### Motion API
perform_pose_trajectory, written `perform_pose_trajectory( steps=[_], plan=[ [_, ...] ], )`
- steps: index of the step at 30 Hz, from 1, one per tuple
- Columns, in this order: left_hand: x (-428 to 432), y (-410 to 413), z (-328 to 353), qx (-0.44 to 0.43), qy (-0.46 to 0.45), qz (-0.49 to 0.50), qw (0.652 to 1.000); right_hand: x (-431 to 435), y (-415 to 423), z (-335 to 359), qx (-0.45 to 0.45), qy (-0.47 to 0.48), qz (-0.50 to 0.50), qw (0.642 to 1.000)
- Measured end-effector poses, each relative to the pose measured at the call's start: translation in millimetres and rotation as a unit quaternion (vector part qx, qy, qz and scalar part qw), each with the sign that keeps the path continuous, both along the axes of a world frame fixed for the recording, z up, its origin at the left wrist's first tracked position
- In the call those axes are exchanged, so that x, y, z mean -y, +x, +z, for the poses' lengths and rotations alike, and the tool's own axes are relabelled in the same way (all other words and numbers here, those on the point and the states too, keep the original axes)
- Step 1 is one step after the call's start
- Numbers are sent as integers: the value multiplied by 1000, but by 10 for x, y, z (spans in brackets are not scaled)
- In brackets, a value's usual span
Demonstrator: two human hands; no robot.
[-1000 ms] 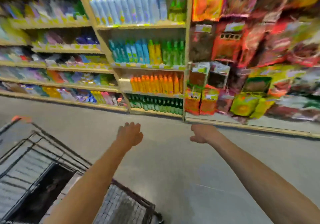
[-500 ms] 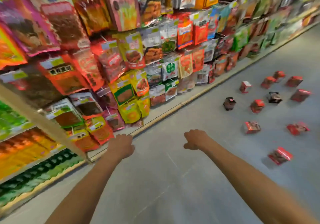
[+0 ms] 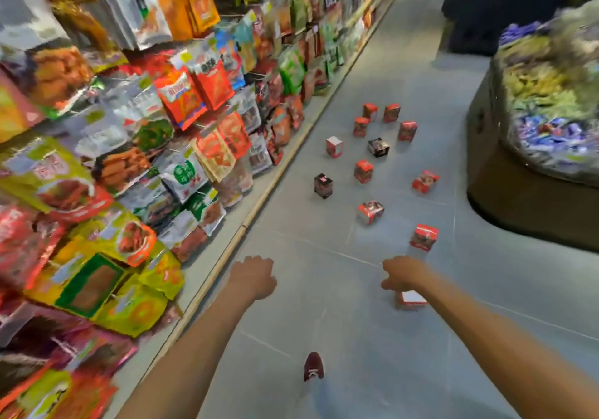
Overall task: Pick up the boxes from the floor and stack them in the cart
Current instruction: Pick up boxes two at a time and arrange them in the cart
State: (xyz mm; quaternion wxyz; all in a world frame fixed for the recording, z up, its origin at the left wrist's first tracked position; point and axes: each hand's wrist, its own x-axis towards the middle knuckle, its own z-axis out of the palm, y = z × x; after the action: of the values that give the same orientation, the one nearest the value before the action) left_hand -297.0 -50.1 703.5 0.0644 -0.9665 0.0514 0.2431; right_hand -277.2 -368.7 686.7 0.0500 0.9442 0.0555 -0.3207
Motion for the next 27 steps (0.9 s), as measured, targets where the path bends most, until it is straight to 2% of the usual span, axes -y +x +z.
perform_pose_trajectory(
  steps=[6,10,21,27],
  plan=[
    [401,1242,-98,-18,-1,-90,996,501,516,-145,13,20,-131,991],
    [861,1807,-182,-39,12,-166,985,800,568,-254,-15,18,-190,981],
    [2685,3253,-585,-64,41,-351,933,1885,1129,-804,-22,5,-293,956],
    [3721,3958,-793,-73,45,-416,905,2361,1467,-1026,-23,21,-358,933]
  ],
)
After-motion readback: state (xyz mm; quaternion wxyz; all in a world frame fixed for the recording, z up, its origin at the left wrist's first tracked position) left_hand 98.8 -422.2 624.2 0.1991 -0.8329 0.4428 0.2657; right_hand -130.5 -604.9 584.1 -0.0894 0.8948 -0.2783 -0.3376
